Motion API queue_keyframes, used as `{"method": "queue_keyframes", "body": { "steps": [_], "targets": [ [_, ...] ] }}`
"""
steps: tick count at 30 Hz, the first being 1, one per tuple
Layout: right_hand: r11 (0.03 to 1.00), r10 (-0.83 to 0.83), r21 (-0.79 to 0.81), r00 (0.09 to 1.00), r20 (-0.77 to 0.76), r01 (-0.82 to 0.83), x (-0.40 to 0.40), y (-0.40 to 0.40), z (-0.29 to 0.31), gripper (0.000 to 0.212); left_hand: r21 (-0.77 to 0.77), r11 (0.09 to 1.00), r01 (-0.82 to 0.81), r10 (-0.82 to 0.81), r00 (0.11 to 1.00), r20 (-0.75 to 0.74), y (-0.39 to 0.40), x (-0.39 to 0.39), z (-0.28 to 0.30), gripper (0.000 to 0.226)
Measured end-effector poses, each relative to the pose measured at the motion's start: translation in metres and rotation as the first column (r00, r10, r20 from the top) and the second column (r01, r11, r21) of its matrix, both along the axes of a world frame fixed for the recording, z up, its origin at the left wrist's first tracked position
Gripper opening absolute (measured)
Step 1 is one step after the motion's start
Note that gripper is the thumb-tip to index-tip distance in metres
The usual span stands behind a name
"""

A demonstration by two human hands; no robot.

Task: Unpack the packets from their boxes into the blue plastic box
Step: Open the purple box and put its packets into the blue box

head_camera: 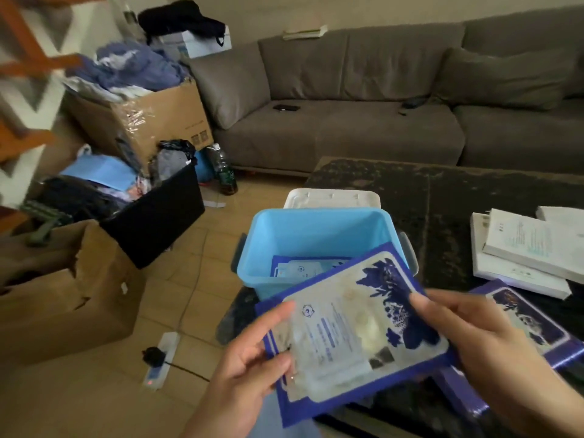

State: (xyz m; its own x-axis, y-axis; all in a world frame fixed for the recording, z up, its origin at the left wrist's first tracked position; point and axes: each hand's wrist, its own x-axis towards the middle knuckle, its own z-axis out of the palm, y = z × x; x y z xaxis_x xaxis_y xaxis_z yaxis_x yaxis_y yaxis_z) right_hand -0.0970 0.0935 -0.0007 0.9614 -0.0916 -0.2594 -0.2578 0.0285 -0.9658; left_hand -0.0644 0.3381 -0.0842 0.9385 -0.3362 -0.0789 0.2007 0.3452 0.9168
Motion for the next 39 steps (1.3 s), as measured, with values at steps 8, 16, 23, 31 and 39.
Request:
{"method": "queue_keyframes", "body": {
  "steps": [8, 16, 23, 31, 39],
  "targets": [
    [0.780, 0.217, -0.626, 0.936, 0.278, 0.005, 0.022, 0.004, 0.053, 0.005, -0.465, 0.878, -0.112, 0.022, 0.981, -0.195, -0.050, 0.005, 0.006, 0.109],
    [0.805, 0.256, -0.579, 0.956, 0.139, -0.131, 0.026, 0.006, 0.047, 0.021, -0.352, 0.936, -0.033, -0.041, 0.979, -0.200, -0.052, 0.004, 0.013, 0.069],
    [0.842, 0.240, -0.514, 0.967, 0.083, -0.165, 0.029, 0.006, 0.039, 0.024, -0.182, 0.963, -0.199, 0.146, 0.953, -0.267, -0.040, 0.011, 0.022, 0.044],
    [0.958, 0.049, -0.287, 0.993, 0.109, -0.016, 0.086, 0.002, 0.038, 0.014, 0.233, 0.911, -0.340, 0.312, 0.938, 0.150, -0.007, 0.077, 0.085, 0.049],
    [0.996, -0.066, -0.075, 0.990, -0.127, 0.057, 0.145, 0.006, 0.011, 0.018, 0.703, 0.663, -0.255, 0.036, 0.950, 0.310, 0.009, 0.172, 0.094, 0.045]
  ]
}}
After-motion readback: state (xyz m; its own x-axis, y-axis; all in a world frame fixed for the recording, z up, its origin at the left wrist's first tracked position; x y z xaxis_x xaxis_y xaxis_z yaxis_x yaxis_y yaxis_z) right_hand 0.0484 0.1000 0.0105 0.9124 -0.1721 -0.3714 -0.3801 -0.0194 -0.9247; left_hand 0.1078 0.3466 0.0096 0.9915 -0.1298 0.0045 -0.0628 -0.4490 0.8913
